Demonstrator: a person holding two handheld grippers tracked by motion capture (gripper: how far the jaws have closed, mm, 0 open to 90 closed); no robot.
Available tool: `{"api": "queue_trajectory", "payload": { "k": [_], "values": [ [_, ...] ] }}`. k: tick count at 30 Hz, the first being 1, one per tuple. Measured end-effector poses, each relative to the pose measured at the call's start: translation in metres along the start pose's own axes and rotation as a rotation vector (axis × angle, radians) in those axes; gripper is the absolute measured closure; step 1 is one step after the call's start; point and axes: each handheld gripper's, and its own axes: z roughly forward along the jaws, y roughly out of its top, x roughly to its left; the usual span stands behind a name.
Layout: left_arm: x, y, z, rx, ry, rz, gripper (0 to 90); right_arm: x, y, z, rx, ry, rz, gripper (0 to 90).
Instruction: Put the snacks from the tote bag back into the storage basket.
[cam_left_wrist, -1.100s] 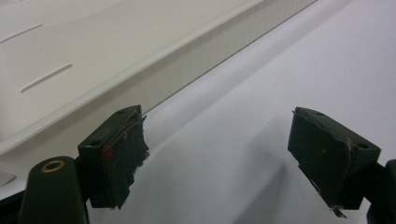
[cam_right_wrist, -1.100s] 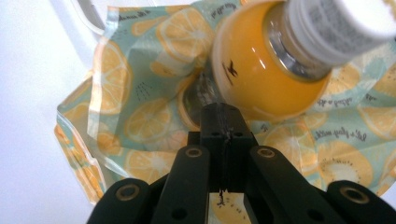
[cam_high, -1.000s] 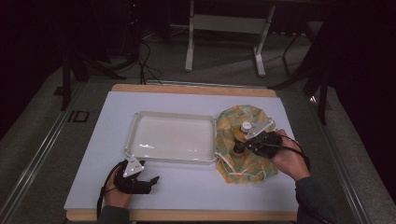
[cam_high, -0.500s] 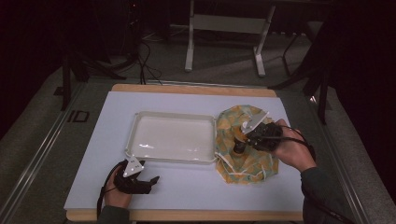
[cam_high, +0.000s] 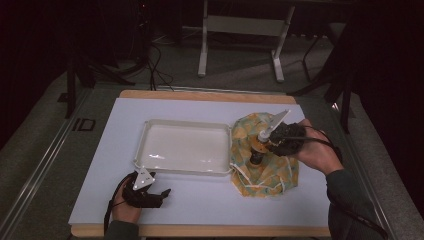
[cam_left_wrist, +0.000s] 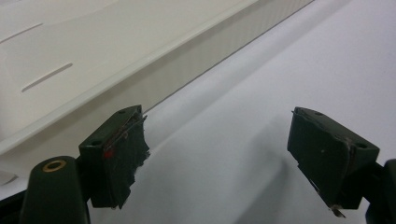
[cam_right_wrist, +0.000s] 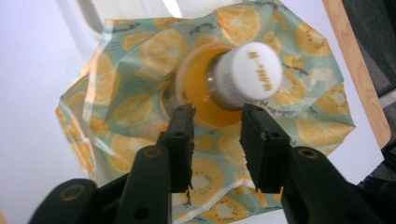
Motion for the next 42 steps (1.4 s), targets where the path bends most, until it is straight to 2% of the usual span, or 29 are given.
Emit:
{"api": "queue_trajectory", "payload": {
  "k": [6, 16, 18, 27, 33, 42],
  "values": [
    [-0.001, 0.000, 0.001, 0.006, 0.003, 0.005, 19.5, -0.009, 0.003, 0.004, 0.009, -0.009, 0.021, 54.0],
    [-0.001, 0.000, 0.000, 0.008, 0.002, 0.010, 19.5, -0.022, 0.010, 0.014, 0.045, 0.018, 0.021, 49.4],
    [-0.001, 0.000, 0.000, 0.008, 0.002, 0.011, 19.5, -0.024, 0.013, 0.018, 0.046, 0.039, 0.017, 48.2],
    [-0.001, 0.000, 0.001, 0.009, 0.002, 0.012, 19.5, -0.032, 0.026, 0.024, 0.046, 0.084, 0.030, 48.5],
    [-0.001, 0.000, 0.001, 0.010, 0.002, 0.014, 19.5, -0.035, 0.032, 0.030, 0.082, 0.141, 0.037, 49.6],
    [-0.001, 0.000, 0.001, 0.009, 0.004, 0.015, 19.6, -0.043, 0.036, 0.030, 0.099, 0.171, 0.052, 53.3]
  ]
}}
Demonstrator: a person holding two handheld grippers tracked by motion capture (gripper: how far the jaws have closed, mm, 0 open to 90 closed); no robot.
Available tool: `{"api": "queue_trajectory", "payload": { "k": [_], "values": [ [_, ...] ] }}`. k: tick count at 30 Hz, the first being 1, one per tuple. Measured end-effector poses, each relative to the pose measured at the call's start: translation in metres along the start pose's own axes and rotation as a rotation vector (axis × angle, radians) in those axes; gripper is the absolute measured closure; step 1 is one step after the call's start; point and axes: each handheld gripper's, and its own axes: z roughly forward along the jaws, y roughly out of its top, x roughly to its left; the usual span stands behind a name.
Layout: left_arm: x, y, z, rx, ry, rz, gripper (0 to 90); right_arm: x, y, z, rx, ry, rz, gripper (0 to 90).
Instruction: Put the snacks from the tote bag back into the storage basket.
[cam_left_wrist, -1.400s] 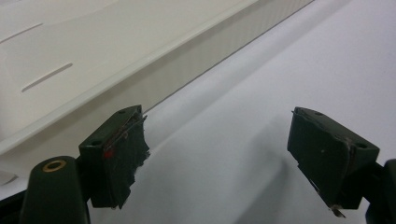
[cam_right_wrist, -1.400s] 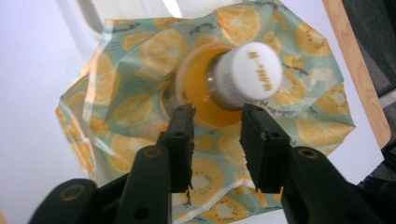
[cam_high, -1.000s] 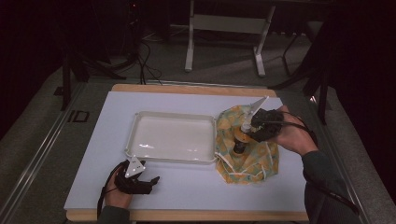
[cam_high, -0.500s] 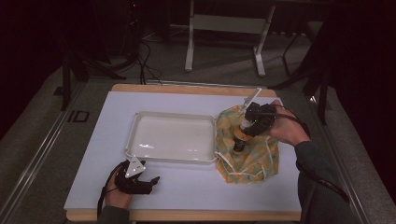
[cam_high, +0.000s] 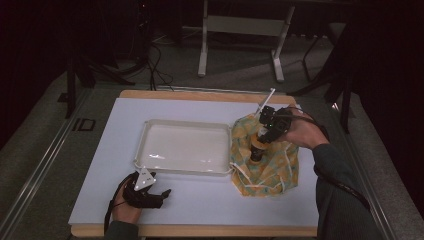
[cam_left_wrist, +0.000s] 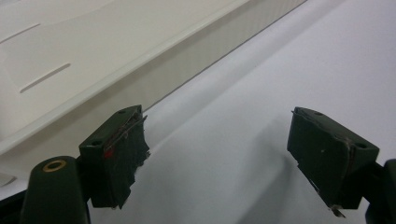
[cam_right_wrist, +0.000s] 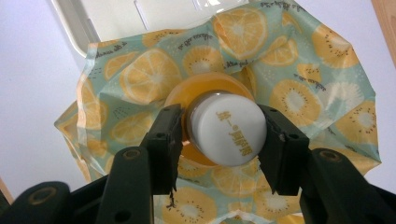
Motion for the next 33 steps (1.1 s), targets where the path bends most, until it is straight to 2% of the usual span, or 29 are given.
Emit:
{"api": "queue_trajectory", "payload": {
  "k": [4, 7, 23, 33],
  "values": [
    [0.000, 0.000, 0.000, 0.000, 0.000, 0.002, 19.6, -0.002, 0.001, 0.000, -0.006, 0.006, 0.003, 55.3],
    [0.000, 0.000, 0.000, -0.001, 0.001, 0.002, 19.6, -0.005, -0.001, -0.003, -0.012, 0.023, 0.025, 58.5],
    [0.000, 0.000, 0.000, -0.004, 0.002, 0.000, 20.1, -0.002, -0.002, -0.006, 0.011, -0.009, 0.023, 58.9],
    [-0.001, 0.000, 0.000, -0.008, 0.005, 0.003, 20.3, -0.001, -0.001, -0.018, 0.009, -0.033, 0.029, 58.9]
  ]
}}
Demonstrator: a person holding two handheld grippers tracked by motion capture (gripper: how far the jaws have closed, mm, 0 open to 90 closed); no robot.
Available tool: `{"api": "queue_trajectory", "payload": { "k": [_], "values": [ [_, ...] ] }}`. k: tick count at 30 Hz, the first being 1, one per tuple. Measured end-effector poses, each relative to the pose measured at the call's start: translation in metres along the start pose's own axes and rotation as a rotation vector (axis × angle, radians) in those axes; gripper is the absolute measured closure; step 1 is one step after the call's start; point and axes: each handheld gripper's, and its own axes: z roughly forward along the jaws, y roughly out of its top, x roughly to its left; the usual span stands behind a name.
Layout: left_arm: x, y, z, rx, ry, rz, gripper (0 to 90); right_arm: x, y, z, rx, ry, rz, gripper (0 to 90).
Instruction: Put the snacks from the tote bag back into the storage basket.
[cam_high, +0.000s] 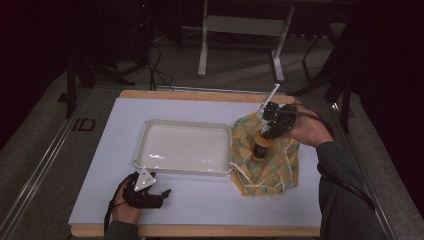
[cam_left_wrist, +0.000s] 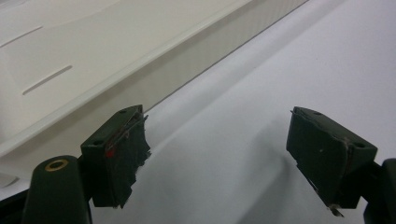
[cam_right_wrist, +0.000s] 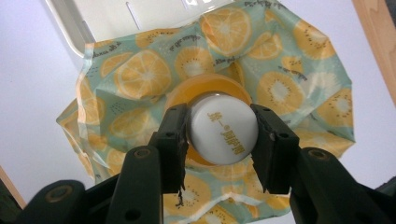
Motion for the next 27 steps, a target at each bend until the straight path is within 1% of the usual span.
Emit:
{"api": "queue_trajectory", "payload": {
  "k": [5, 13, 27],
  "values": [
    [0.000, 0.000, 0.000, -0.003, 0.000, 0.002, 20.3, 0.001, 0.002, -0.007, 0.001, -0.009, -0.003, 58.9],
    [0.000, 0.000, -0.001, -0.005, 0.000, 0.005, 20.3, 0.002, 0.003, -0.013, 0.000, -0.018, -0.005, 59.0],
    [-0.001, 0.000, -0.001, -0.004, 0.000, 0.012, 20.4, 0.006, 0.011, -0.032, -0.011, -0.037, -0.027, 59.0]
  ]
}}
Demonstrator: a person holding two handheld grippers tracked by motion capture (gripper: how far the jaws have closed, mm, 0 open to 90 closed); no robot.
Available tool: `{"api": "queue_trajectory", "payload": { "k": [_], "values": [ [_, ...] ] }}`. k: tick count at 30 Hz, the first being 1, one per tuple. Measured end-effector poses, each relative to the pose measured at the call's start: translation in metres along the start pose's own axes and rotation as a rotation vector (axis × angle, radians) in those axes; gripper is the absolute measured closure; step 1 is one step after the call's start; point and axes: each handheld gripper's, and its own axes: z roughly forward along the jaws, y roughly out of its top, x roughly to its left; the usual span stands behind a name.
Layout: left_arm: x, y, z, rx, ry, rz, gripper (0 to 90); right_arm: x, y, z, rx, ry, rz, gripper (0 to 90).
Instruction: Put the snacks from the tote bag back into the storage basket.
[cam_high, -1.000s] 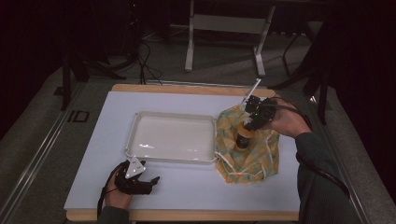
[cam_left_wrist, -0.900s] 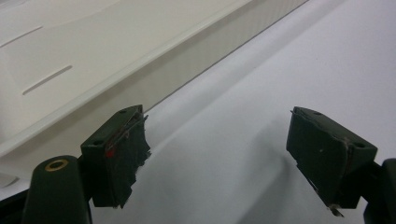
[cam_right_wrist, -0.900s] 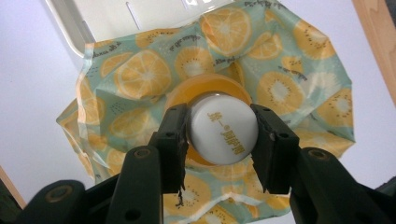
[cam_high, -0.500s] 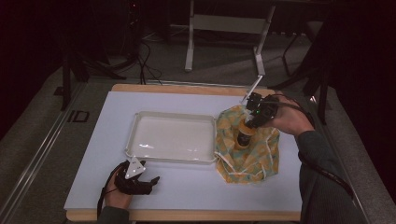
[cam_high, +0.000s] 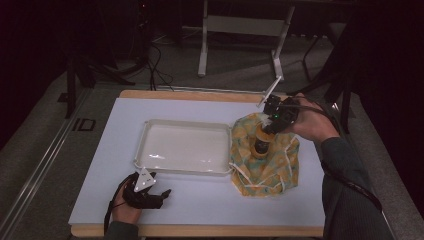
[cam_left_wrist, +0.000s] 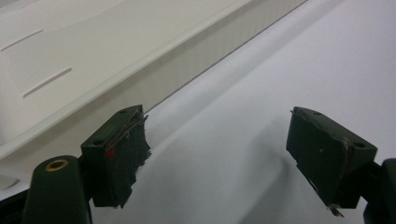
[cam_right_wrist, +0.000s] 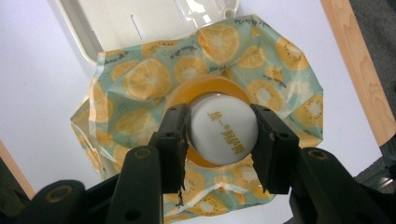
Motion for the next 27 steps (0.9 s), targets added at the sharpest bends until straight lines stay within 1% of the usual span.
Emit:
{"api": "queue_trajectory", "payload": {
  "k": [9, 22, 27],
  "values": [
    [0.000, 0.000, 0.000, 0.000, -0.001, 0.000, 20.3, 0.003, 0.008, -0.011, -0.016, -0.009, -0.018, 59.0],
    [0.000, 0.000, 0.000, -0.001, -0.003, 0.000, 20.4, 0.009, 0.022, -0.021, -0.034, -0.014, -0.043, 59.0],
    [0.000, 0.000, 0.000, 0.001, -0.004, 0.001, 20.3, 0.014, 0.030, -0.027, -0.047, -0.020, -0.066, 59.0]
  ]
}}
